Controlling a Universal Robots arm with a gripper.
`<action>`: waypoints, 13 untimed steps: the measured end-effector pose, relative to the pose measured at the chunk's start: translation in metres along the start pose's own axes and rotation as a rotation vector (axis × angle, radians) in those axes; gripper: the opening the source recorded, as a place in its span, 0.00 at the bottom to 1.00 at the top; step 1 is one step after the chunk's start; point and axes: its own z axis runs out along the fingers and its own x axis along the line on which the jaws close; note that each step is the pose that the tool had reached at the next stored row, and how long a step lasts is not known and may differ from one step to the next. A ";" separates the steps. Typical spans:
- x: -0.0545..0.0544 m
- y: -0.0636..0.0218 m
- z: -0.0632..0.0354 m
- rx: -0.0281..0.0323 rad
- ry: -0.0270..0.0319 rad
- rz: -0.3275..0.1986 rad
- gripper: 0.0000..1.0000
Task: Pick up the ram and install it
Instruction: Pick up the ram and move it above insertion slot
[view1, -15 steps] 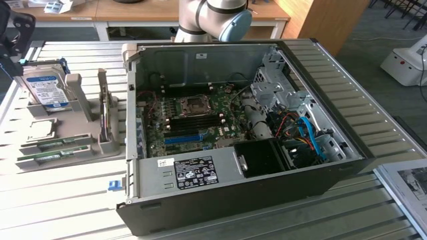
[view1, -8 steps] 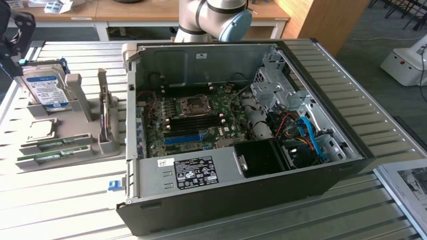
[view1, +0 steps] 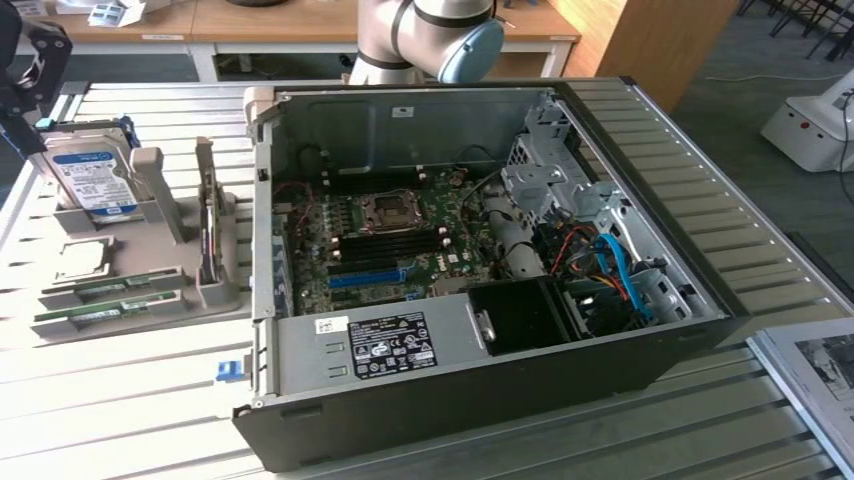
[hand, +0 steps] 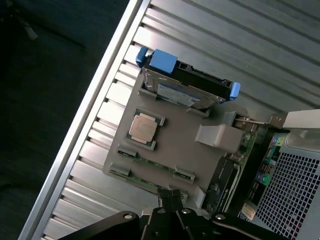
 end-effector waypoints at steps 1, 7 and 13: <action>0.000 0.0000 0.0001 -0.0003 0.0005 -0.016 0.10; 0.000 0.0000 0.0011 -0.0024 0.0038 -0.115 0.10; 0.000 -0.0001 0.0022 -0.0044 0.0069 -0.205 0.10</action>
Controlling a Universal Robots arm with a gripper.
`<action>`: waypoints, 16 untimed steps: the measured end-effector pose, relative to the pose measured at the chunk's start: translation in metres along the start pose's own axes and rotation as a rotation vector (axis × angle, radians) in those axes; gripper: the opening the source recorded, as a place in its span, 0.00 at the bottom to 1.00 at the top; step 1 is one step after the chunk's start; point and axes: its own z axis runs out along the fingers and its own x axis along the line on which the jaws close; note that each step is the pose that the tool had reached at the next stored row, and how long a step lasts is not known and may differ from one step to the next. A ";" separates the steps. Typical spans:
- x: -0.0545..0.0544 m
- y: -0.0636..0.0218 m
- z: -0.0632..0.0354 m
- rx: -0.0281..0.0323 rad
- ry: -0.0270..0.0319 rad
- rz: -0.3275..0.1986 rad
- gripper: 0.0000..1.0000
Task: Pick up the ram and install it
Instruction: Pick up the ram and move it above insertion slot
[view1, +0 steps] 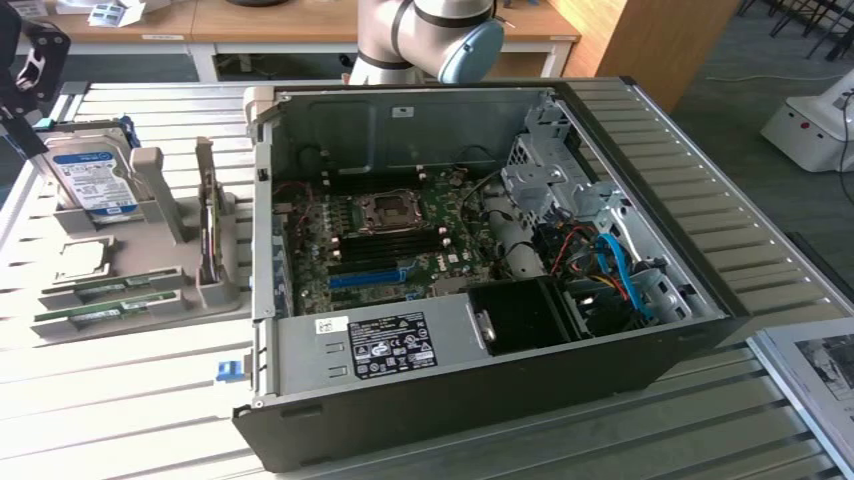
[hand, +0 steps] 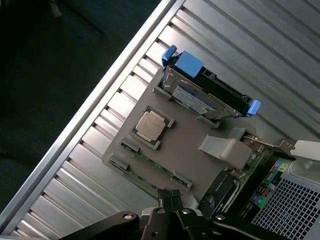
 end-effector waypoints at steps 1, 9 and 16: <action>0.000 0.0000 0.0002 -0.0003 0.0005 -0.015 0.10; 0.000 -0.0001 0.0017 -0.0034 0.0054 -0.152 0.10; 0.000 -0.0001 0.0027 -0.0060 0.0096 -0.279 0.10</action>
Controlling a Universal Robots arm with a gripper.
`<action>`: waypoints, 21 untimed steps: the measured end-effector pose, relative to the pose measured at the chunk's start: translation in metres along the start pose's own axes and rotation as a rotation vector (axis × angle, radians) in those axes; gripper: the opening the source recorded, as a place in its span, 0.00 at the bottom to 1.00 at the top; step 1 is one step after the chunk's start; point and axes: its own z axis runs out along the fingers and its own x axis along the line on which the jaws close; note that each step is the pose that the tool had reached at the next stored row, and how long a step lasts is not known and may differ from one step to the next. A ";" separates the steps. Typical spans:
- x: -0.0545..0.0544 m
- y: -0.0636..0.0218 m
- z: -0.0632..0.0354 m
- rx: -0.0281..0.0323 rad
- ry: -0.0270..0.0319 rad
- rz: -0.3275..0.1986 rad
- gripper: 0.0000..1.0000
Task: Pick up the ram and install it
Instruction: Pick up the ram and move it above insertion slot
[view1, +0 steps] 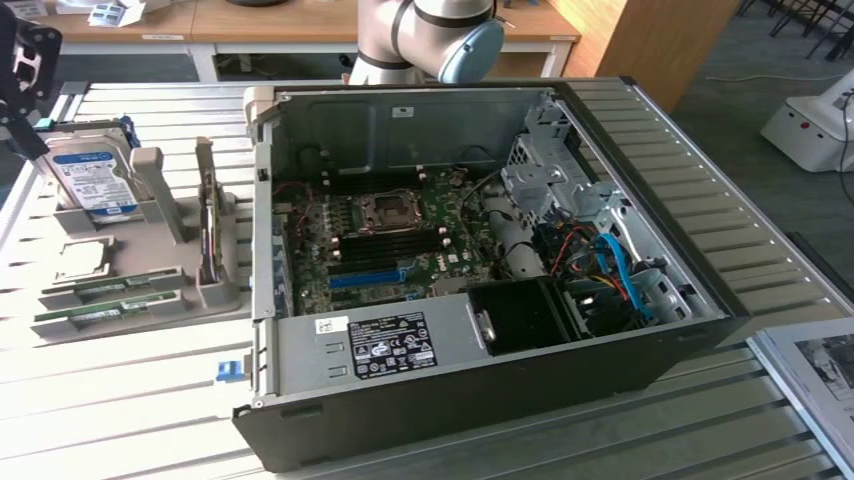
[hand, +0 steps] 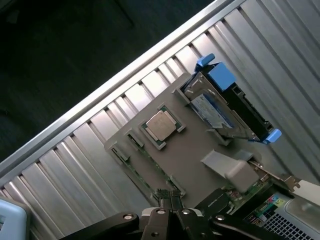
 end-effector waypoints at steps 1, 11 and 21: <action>0.000 0.0000 0.0001 -0.0003 0.0006 -0.018 0.10; 0.000 0.0000 0.0008 -0.0041 0.0068 -0.200 0.10; 0.000 -0.0001 0.0017 -0.0079 0.0129 -0.382 0.10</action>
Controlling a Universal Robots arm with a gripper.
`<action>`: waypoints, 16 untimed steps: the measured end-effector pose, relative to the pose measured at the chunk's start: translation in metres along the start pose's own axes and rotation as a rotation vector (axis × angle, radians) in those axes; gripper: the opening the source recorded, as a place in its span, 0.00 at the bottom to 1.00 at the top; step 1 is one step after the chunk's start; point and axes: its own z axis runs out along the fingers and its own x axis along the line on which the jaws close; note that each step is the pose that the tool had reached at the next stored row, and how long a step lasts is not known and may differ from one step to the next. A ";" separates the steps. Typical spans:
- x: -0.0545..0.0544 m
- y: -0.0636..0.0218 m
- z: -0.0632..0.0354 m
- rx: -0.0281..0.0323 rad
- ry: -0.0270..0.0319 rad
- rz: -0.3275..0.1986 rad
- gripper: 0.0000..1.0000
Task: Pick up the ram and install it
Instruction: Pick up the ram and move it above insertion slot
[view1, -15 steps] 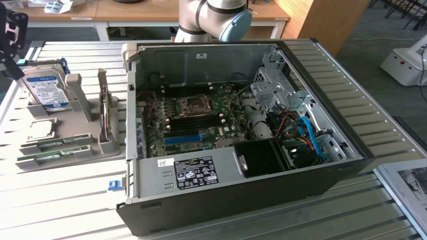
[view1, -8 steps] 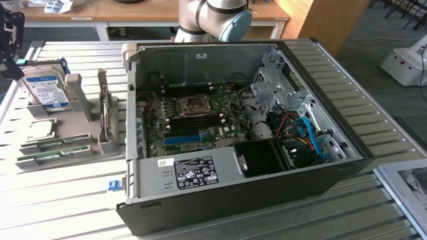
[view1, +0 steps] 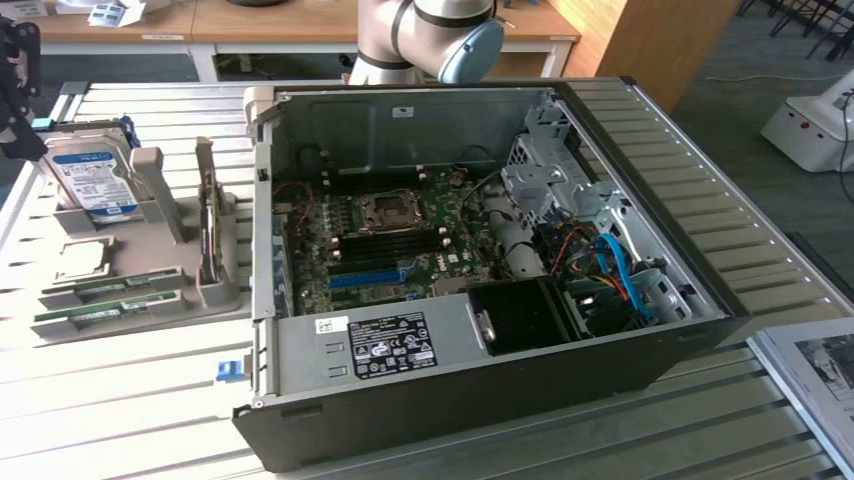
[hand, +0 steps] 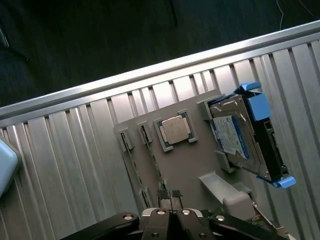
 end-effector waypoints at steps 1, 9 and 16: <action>0.000 0.0000 0.0001 -0.0004 0.0006 -0.018 0.10; 0.000 0.0000 0.0009 -0.0055 0.0068 -0.159 0.10; 0.000 0.0000 0.0016 -0.0106 0.0137 -0.315 0.10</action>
